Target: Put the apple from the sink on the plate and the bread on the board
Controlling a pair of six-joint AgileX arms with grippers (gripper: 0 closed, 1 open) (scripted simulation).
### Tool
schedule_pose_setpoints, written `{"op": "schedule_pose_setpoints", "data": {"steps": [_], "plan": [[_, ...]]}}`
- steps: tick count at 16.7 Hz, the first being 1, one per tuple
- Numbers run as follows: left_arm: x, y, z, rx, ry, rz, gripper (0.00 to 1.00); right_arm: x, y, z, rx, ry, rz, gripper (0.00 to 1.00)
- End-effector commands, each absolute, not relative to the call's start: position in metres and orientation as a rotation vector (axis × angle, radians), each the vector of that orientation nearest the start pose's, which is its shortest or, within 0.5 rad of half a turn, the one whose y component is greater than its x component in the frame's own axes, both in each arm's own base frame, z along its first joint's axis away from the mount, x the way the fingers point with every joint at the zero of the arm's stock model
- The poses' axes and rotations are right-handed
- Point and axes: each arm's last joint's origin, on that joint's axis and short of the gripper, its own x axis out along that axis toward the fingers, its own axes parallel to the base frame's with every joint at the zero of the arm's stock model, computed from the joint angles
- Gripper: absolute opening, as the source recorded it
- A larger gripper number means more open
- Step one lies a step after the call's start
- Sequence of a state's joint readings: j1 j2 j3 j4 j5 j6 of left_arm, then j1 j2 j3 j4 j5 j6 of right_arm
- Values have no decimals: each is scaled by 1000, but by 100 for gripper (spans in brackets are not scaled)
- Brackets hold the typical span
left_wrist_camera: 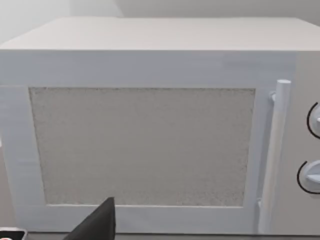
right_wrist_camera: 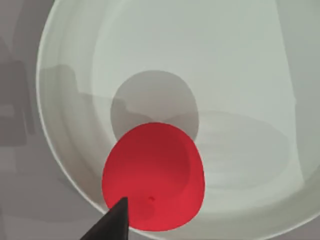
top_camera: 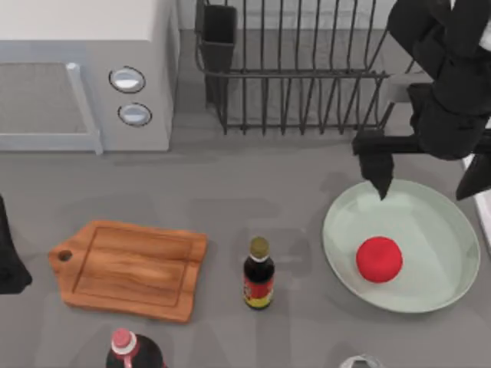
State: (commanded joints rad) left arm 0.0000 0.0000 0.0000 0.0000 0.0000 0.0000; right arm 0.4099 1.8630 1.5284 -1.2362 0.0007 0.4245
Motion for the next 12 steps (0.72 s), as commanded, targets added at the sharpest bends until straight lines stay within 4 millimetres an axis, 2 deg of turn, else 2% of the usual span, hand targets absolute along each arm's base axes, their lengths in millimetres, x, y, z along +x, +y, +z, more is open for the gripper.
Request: {"op": "schedule_pose_setpoints", "data": {"steps": [7,12], "plan": [[106,-1,160,0,0,0,100,322,142,230,11,1565,-7,100],[106,-1,160,0,0,0,100,299,118,248,51,1426,35,100]]}}
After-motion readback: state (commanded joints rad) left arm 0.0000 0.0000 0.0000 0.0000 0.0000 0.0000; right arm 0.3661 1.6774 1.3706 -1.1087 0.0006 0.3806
